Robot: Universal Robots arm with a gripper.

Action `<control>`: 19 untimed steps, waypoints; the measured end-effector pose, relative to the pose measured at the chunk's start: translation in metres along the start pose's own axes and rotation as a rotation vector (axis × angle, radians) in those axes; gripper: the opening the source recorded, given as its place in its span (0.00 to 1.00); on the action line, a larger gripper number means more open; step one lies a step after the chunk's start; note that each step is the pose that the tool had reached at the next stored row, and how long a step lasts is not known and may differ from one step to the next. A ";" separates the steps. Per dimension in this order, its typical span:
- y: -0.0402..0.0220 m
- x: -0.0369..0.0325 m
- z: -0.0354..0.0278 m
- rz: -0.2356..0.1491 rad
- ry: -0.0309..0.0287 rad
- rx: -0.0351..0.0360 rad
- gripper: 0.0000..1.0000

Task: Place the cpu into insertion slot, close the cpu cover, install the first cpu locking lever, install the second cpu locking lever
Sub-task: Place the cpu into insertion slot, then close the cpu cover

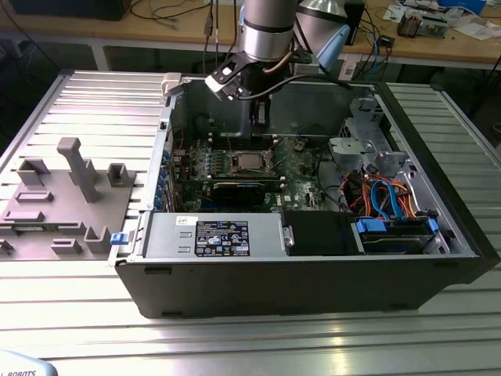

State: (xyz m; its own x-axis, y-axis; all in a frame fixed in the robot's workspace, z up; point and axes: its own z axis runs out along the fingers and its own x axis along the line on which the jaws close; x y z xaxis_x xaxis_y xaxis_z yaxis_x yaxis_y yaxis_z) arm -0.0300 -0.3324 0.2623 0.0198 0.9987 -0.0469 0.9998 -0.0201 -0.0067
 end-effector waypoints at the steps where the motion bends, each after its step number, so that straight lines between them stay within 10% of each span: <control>1: 0.0000 -0.0001 -0.0020 0.000 0.0000 0.0000 0.11; 6: -0.0001 -0.0006 -0.0128 0.000 -0.0001 0.0000 0.11; 19: 0.0012 -0.0006 -0.0136 0.000 -0.0001 0.0000 0.11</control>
State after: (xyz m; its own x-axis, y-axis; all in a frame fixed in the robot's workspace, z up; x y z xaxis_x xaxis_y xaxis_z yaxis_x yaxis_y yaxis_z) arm -0.0287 -0.3324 0.2760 0.0196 0.9987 -0.0470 0.9998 -0.0200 -0.0067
